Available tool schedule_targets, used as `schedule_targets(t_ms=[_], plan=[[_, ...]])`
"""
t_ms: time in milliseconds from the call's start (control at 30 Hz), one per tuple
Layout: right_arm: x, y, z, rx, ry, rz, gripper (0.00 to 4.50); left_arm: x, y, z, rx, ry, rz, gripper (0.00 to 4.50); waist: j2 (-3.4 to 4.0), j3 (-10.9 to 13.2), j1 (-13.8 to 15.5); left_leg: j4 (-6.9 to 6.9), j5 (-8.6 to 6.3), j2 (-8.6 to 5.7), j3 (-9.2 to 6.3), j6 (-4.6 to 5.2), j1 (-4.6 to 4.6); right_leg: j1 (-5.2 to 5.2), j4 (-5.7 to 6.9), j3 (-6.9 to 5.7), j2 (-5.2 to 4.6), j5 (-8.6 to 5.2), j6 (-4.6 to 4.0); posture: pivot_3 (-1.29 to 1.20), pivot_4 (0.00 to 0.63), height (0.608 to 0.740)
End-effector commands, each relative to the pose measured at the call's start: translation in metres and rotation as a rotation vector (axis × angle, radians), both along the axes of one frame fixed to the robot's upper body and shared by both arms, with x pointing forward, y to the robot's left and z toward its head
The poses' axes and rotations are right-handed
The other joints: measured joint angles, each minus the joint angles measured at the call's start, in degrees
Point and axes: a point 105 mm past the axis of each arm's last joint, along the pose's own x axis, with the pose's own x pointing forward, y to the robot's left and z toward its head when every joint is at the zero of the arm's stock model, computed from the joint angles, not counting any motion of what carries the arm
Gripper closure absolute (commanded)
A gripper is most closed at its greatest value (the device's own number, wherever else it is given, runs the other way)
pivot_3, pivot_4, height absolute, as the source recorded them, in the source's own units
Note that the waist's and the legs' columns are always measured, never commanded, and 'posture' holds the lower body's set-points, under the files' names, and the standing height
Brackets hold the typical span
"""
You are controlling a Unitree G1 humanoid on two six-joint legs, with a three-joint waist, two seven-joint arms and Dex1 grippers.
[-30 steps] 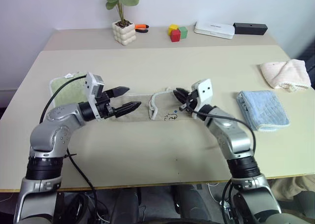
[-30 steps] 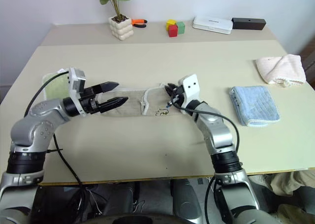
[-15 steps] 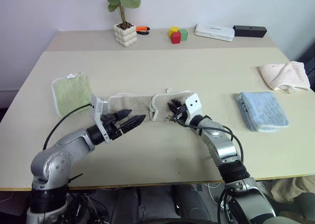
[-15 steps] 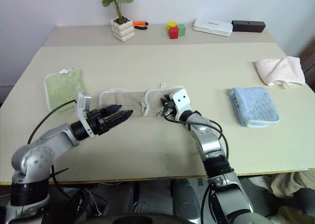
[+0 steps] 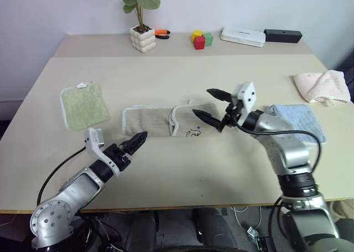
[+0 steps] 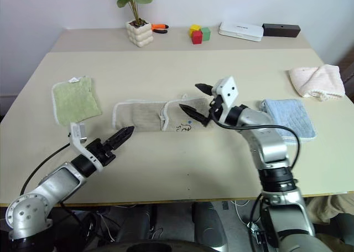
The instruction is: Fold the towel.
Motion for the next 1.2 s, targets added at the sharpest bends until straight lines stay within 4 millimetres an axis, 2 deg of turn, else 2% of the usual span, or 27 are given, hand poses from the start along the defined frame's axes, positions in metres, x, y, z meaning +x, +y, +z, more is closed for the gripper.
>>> schedule_targets(t_ms=[33, 167, 400, 467, 533, 633, 733, 833, 900, 1000, 1100, 1167, 1200], plan=[[-0.010, -0.002, 0.016, -0.011, -0.044, 0.035, 0.05, 0.005, 0.020, 0.004, -0.060, 0.013, 0.105, 0.00, 0.00, 0.00, -0.08, 0.00, 0.00, 0.00, 0.00, 0.00, 0.01, 0.00, -0.01, 0.00, 0.00, -0.02, -0.03, 0.00, 0.150, 0.740], [-0.008, -0.004, 0.019, -0.002, -0.050, 0.006, 0.05, 0.013, 0.024, 0.000, -0.106, 0.056, 0.161, 0.00, 0.00, 0.00, -0.05, -0.01, 0.00, 0.00, 0.02, 0.00, 0.01, 0.00, -0.05, 0.01, 0.03, -0.02, -0.04, 0.00, 0.150, 0.740], [-0.002, -0.010, 0.020, -0.028, -0.070, -0.040, 0.05, 0.050, 0.006, -0.012, -0.210, 0.116, 0.132, 0.00, 0.00, 0.00, 1.34, 0.02, 0.00, -0.05, 0.06, -0.01, 0.00, 0.11, -0.23, 0.02, 0.00, -0.03, -0.06, 0.00, 0.150, 0.740], [-0.001, -0.012, 0.021, -0.034, -0.073, -0.051, 0.00, 0.063, 0.010, -0.012, -0.241, 0.120, 0.169, 0.54, 0.00, -0.01, 1.61, 0.02, 0.00, -0.06, 0.06, -0.01, 0.00, 0.14, -0.27, 0.02, -0.01, -0.03, -0.06, 0.00, 0.150, 0.740], [0.002, -0.016, 0.022, -0.046, -0.085, -0.073, 0.00, 0.069, 0.005, -0.009, -0.244, 0.111, 0.148, 1.23, -0.01, -0.01, 1.53, 0.02, 0.00, -0.06, 0.06, -0.01, -0.02, 0.13, -0.29, 0.02, -0.01, -0.02, -0.05, 0.00, 0.150, 0.740], [0.002, -0.025, 0.025, -0.047, -0.093, -0.097, 0.00, 0.070, -0.003, -0.003, -0.244, 0.082, 0.105, 2.81, -0.01, -0.01, 1.47, 0.01, 0.01, -0.06, 0.05, -0.01, -0.07, 0.09, -0.30, 0.02, -0.01, 0.03, 0.04, 0.00, 0.150, 0.740], [-0.001, -0.044, 0.022, -0.090, -0.076, -0.121, 0.00, 0.066, -0.004, 0.003, -0.239, 0.057, 0.101, 4.31, -0.01, 0.00, 1.50, 0.00, 0.00, -0.06, 0.05, -0.01, -0.10, 0.06, -0.30, 0.02, -0.01, 0.07, 0.11, 0.00, 0.150, 0.740], [-0.007, -0.060, 0.019, -0.130, -0.058, -0.135, 0.00, 0.064, -0.004, 0.017, -0.237, 0.012, 0.099, 4.41, -0.01, 0.00, 1.57, 0.00, 0.00, -0.06, 0.05, -0.01, -0.12, 0.07, -0.34, 0.02, -0.02, 0.06, 0.10, 0.00, 0.150, 0.740], [-0.011, -0.073, 0.018, -0.149, -0.043, -0.163, 0.00, 0.065, 0.000, 0.034, -0.258, -0.043, 0.114, 4.41, -0.03, 0.01, 1.58, 0.01, 0.00, -0.06, 0.05, -0.01, -0.12, 0.07, -0.35, 0.02, -0.02, 0.04, 0.06, 0.00, 0.150, 0.740], [-0.022, -0.086, 0.014, -0.176, -0.013, -0.170, 0.00, 0.065, 0.001, 0.062, -0.185, -0.162, 0.086, 4.41, -0.04, 0.01, 1.60, 0.01, 0.00, -0.06, 0.04, -0.01, -0.13, 0.06, -0.35, 0.02, -0.02, -0.01, -0.02, 0.00, 0.150, 0.740], [-0.036, -0.094, 0.009, -0.205, 0.017, -0.150, 0.00, 0.060, -0.013, 0.084, -0.022, -0.306, -0.013, 4.41, -0.04, 0.02, 1.52, 0.00, 0.00, -0.06, 0.05, -0.01, -0.13, 0.06, -0.35, 0.02, 0.00, -0.02, -0.03, 0.00, 0.150, 0.740], [-0.040, -0.098, 0.007, -0.202, 0.038, -0.150, 0.00, 0.059, -0.025, 0.088, 0.054, -0.345, -0.086, 4.41, -0.03, 0.01, 1.44, -0.01, 0.00, -0.06, 0.06, -0.01, -0.12, 0.06, -0.37, 0.02, 0.00, -0.02, -0.04, 0.00, 0.150, 0.740], [-0.040, -0.099, 0.007, -0.207, 0.038, -0.155, 0.00, 0.056, -0.039, 0.090, 0.140, -0.399, -0.170, 4.41, -0.01, 0.00, 1.40, -0.01, 0.00, -0.06, 0.09, -0.01, -0.11, 0.07, -0.38, 0.04, -0.01, -0.03, -0.05, 0.00, 0.150, 0.740]])
